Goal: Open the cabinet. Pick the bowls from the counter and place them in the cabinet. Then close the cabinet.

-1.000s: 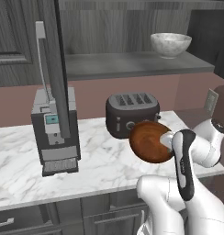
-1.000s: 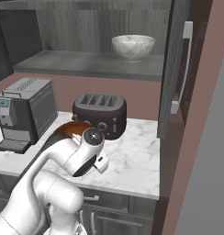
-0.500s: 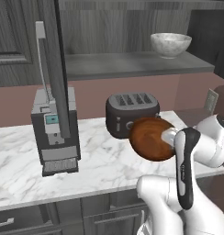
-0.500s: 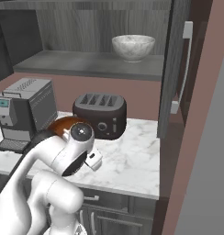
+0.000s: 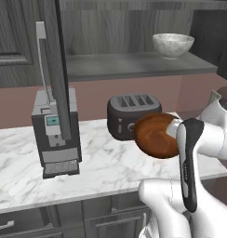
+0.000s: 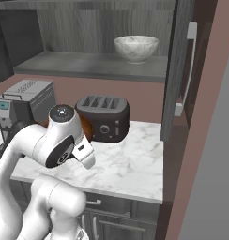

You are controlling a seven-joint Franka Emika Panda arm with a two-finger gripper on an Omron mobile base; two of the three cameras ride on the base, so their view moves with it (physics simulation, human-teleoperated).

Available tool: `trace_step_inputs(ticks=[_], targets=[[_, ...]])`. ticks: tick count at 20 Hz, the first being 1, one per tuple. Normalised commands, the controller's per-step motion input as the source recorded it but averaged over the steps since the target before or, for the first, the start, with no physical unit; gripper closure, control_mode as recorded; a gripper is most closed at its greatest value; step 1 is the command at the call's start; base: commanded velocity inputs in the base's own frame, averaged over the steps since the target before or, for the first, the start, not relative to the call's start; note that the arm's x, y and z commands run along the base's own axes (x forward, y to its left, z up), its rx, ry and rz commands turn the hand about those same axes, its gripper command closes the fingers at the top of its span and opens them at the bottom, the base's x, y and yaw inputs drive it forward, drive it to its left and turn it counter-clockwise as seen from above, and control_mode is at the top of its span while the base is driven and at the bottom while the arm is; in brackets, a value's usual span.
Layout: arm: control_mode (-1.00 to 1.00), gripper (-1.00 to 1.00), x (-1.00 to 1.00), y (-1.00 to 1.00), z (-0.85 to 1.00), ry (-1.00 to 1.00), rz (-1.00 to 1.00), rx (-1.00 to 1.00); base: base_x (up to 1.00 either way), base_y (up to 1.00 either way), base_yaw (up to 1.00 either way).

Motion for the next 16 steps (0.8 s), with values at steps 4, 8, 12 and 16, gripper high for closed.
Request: trace_step_inputs(ticks=[4, 8, 12, 16], targets=[[-1.00, 1.00, -0.30, 0.00, 0.58, 0.07, -0.03, -0.07, 0.00, 0.00, 0.00], [-1.00, 1.00, -0.05, 0.00, 0.58, 0.05, 0.00, 0.00, 0.00, 0.00, 0.00], [-1.00, 1.00, -0.01, -0.03, 0.60, 0.02, 0.00, 0.00, 0.00, 0.00, 0.00], [-1.00, 1.00, -0.04, -0.11, 0.45, -0.04, -0.04, 0.00, 0.00, 0.00, 0.00]])
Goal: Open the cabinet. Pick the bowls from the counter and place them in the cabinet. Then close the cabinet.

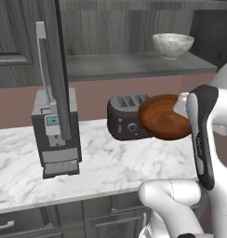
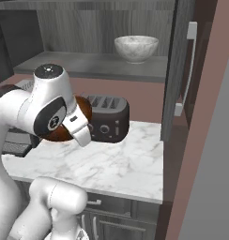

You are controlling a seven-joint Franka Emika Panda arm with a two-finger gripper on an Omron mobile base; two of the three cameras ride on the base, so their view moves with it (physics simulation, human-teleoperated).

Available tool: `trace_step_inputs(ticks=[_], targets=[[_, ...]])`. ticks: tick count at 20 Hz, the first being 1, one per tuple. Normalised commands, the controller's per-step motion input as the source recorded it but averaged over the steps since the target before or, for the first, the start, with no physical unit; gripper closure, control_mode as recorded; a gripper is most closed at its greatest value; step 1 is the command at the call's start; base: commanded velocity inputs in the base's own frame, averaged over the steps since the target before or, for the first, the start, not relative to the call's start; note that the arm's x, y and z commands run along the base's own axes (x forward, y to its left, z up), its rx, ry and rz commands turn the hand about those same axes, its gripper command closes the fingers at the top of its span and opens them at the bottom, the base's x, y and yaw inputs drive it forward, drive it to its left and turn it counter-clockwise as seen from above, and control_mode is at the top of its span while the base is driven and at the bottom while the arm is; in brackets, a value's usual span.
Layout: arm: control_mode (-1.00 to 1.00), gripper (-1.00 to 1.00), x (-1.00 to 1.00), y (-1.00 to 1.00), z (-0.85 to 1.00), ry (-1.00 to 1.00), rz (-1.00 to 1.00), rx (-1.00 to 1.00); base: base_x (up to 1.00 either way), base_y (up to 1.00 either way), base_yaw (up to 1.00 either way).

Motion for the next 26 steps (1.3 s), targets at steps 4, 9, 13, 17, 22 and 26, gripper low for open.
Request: trace_step_inputs(ticks=[4, 9, 13, 17, 22, 26], targets=[[-1.00, 1.00, -0.26, -0.04, 0.26, -0.27, -0.07, 0.00, 0.00, 0.00, 0.00], [-1.00, 1.00, -0.02, 0.02, 0.24, -0.30, -0.24, 0.00, 0.00, 0.00, 0.00], [-1.00, 1.00, -0.13, 0.00, 0.47, -0.23, -0.24, 0.00, 0.00, 0.00, 0.00], [-1.00, 1.00, -0.06, 0.04, 0.58, -0.12, -0.15, 0.00, 0.00, 0.00, 0.00], [-1.00, 1.00, 0.00, 0.18, 0.66, -0.10, 0.00, 0.00, 0.00, 0.00, 0.00], [-1.00, 1.00, 0.00, 0.44, 0.59, -0.08, 0.01, 0.00, 0.00, 0.00, 0.00]])
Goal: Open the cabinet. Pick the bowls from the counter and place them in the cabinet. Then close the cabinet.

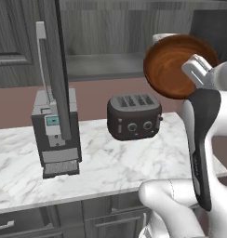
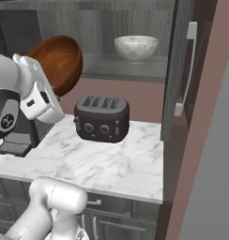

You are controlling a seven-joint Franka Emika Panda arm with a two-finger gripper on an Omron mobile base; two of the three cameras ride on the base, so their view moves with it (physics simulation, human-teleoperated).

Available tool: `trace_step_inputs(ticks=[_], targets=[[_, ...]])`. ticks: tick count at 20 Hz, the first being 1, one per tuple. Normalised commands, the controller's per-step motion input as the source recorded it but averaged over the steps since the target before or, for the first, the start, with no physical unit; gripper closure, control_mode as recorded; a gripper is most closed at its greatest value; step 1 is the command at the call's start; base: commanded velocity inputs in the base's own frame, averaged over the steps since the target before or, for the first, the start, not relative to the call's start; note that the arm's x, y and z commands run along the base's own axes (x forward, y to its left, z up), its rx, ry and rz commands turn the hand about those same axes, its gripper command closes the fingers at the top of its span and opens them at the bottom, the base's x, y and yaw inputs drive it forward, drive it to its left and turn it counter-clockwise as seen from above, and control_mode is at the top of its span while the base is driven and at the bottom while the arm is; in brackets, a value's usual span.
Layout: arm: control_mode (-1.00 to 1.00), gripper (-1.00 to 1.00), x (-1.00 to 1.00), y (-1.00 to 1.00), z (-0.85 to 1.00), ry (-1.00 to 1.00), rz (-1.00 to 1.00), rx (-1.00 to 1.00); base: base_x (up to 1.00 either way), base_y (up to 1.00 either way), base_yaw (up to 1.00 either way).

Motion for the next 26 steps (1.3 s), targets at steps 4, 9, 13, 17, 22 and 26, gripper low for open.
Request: trace_step_inputs(ticks=[4, 9, 13, 17, 22, 26], targets=[[-1.00, 1.00, 0.00, 0.43, 0.53, -0.12, 0.05, 0.00, 0.00, 0.00, 0.00], [-1.00, 1.00, 0.06, 0.32, 0.27, -0.04, 0.05, 0.01, 0.00, 0.00, 0.00], [-1.00, 1.00, 0.11, 0.08, 0.01, 0.00, 0.02, 0.03, 0.00, 0.00, 0.00], [-1.00, 1.00, 0.13, 0.00, 0.00, -0.01, 0.00, 0.01, 0.00, 0.00, 0.00], [-1.00, 1.00, 0.16, 0.00, 0.00, 0.00, 0.00, 0.02, 0.00, 0.00, 0.00], [-1.00, 1.00, 0.19, 0.00, -0.04, 0.00, 0.00, 0.05, 0.00, 0.00, 0.00]])
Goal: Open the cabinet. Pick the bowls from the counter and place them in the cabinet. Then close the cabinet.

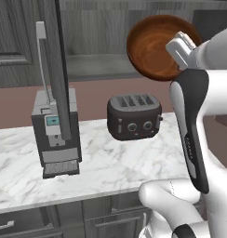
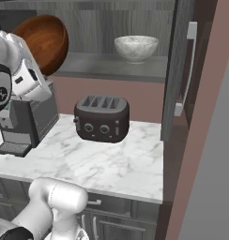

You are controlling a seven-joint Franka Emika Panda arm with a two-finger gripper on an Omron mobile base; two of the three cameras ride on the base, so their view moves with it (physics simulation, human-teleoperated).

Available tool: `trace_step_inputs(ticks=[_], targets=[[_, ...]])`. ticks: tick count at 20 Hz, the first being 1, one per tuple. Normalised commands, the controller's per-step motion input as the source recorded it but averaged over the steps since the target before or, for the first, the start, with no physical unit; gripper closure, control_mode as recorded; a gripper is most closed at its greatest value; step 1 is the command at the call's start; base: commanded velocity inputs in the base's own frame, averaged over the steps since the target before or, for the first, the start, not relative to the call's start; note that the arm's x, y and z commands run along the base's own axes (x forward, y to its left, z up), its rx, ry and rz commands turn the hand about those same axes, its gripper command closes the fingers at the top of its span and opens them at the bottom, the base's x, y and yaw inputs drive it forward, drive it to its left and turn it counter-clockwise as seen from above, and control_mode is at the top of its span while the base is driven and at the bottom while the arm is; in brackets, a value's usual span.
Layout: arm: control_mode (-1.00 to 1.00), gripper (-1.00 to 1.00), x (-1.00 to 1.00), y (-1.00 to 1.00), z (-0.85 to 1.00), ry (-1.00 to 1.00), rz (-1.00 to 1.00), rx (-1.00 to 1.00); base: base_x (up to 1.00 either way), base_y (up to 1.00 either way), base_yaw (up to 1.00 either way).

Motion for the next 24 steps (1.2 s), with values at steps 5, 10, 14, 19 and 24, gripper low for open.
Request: trace_step_inputs(ticks=[5, 10, 14, 19, 24], targets=[[-1.00, 1.00, 0.19, 0.00, -0.11, 0.01, 0.02, 0.11, 0.00, 0.00, 0.00], [-1.00, 1.00, 0.21, 0.00, -0.16, 0.04, 0.05, 0.09, 0.00, 0.00, 0.00], [-1.00, 1.00, 0.28, 0.00, -0.06, 0.01, 0.07, 0.01, 0.00, 0.00, 0.00], [-1.00, 1.00, 0.33, 0.11, -0.06, 0.00, 0.02, 0.00, 0.00, 0.00, 0.00], [-1.00, 1.00, 0.35, 0.12, 0.00, -0.07, 0.00, -0.02, 0.00, 0.00, 0.00]])
